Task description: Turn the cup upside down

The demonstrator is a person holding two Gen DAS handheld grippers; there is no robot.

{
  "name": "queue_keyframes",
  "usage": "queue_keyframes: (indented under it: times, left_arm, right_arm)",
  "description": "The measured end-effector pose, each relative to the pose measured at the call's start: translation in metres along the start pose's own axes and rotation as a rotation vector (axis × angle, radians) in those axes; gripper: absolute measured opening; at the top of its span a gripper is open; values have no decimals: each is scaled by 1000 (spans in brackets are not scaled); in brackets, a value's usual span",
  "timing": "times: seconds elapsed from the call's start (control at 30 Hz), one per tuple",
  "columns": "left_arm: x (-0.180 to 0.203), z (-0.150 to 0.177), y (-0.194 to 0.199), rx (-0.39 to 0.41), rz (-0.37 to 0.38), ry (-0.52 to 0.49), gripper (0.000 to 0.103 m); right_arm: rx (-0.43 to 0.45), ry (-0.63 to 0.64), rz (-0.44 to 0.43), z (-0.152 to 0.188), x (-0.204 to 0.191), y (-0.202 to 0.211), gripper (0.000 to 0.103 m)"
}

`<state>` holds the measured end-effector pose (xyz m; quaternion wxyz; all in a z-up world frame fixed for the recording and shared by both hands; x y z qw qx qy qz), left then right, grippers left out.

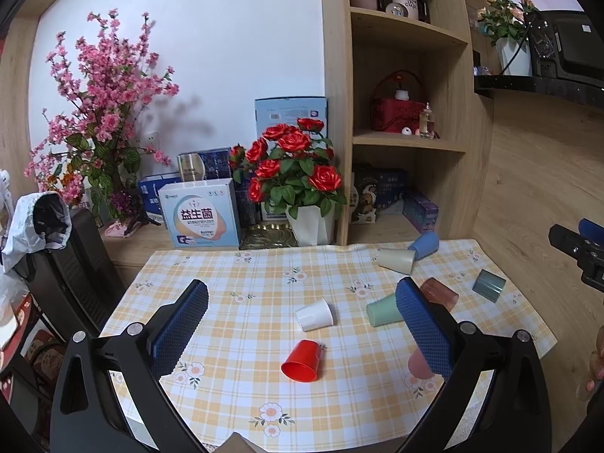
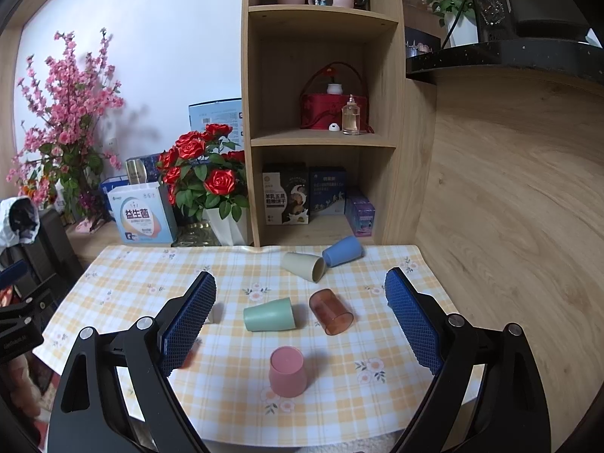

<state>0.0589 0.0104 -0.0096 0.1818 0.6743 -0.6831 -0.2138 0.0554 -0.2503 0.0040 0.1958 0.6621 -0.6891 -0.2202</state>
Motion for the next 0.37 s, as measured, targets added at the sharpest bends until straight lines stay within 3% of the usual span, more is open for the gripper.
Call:
queue_keyframes:
  times: [0.37]
  left_arm:
    - [2,-1,1,-11,7,-2,97]
  right_arm:
    - [-2,-1,0,1,0,1,88]
Point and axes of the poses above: each gripper's, at about its wrist camera, not at the fingertips, and y roughly against the way its jaws point, x to its right, z to its underside, the point moved 4 cm from there along -y, roughly the way its jaws point, and after that the axes turned 7 degrees about -x, right-handed, at the moved point
